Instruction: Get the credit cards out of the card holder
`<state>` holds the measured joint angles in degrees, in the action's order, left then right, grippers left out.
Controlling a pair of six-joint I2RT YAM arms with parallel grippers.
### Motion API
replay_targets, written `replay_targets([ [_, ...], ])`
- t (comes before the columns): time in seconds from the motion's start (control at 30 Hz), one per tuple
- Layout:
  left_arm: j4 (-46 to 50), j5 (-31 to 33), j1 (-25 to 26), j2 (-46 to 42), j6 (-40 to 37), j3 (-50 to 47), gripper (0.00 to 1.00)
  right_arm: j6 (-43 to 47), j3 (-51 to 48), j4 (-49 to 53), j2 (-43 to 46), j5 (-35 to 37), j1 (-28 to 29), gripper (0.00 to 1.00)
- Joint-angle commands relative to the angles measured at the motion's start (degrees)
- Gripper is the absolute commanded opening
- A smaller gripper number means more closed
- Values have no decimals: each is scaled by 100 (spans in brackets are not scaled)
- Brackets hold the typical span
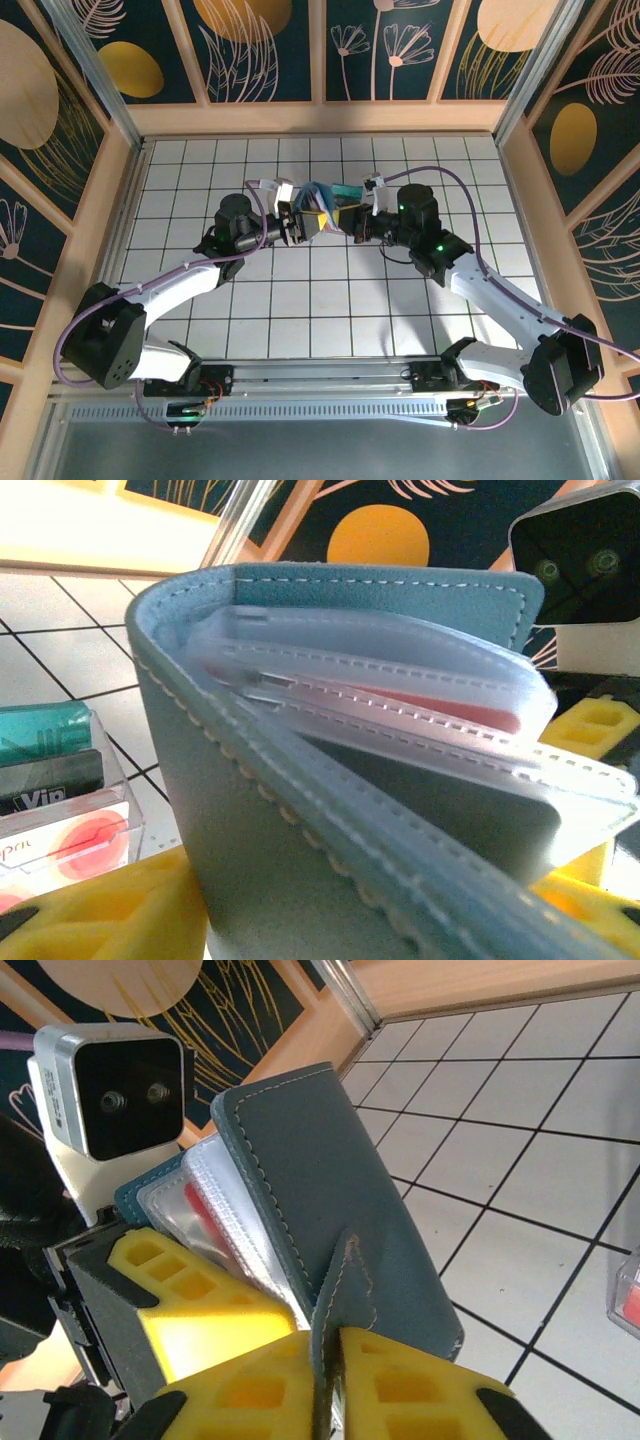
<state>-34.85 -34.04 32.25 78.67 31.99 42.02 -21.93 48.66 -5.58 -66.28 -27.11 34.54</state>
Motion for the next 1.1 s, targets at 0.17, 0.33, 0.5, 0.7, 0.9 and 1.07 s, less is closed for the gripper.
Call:
replay_targets([
  [0.17,-565,-267,31,-186,302,91,51,360,-26,-50,-91,-209,141,36],
  [0.33,-645,-288,44,-195,383,131,27,407,-6,-78,-134,-129,166,24],
  [0.5,-585,-250,61,-278,367,140,22,408,60,-25,-79,177,175,26],
  [0.7,-429,-147,60,-452,276,94,23,442,25,91,53,529,168,44],
  [0.9,-325,-130,58,-519,231,61,20,454,35,178,58,854,184,54],
  [1.07,-142,-228,56,-538,31,67,16,339,315,195,-49,874,187,70],
])
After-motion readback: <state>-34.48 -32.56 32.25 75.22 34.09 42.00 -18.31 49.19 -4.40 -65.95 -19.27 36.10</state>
